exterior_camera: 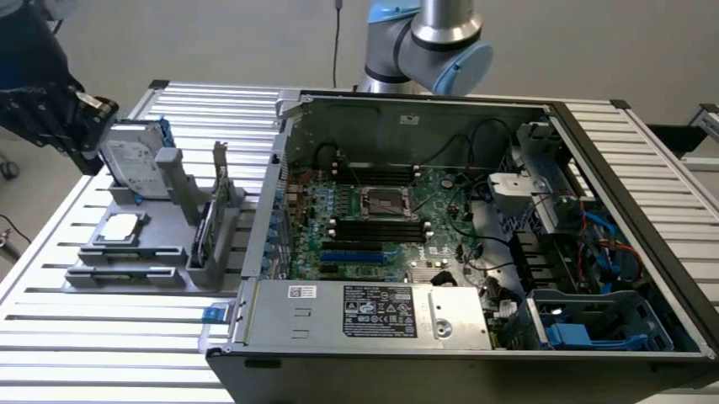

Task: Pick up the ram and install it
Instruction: 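Reach for the ram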

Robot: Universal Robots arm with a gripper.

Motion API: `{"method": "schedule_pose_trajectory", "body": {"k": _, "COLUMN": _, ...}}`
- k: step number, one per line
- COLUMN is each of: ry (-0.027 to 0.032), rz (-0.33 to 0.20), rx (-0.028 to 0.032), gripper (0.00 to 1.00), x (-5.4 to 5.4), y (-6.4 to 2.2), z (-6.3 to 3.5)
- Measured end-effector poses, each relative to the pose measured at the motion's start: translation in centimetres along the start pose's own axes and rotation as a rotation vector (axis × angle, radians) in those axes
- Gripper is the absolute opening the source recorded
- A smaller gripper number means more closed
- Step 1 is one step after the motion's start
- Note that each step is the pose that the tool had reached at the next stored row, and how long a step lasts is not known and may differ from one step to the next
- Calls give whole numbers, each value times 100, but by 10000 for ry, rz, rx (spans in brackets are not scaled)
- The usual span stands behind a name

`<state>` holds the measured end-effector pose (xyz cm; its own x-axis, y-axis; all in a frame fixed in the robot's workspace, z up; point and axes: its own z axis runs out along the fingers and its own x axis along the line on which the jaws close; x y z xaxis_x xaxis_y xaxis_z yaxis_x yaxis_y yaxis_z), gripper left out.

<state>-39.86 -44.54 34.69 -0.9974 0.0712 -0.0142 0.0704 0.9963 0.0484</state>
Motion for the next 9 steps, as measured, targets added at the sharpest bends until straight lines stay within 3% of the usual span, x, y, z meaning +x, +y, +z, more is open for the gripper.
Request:
{"method": "schedule_pose_trajectory", "body": {"k": 5, "ry": 32, "rz": 1, "rx": 11, "gripper": 11, "x": 73, "y": -73, "z": 30}}
{"method": "schedule_pose_trajectory", "body": {"k": 9, "ry": 60, "rz": -34, "rx": 63, "gripper": 11, "x": 70, "y": -116, "z": 42}}
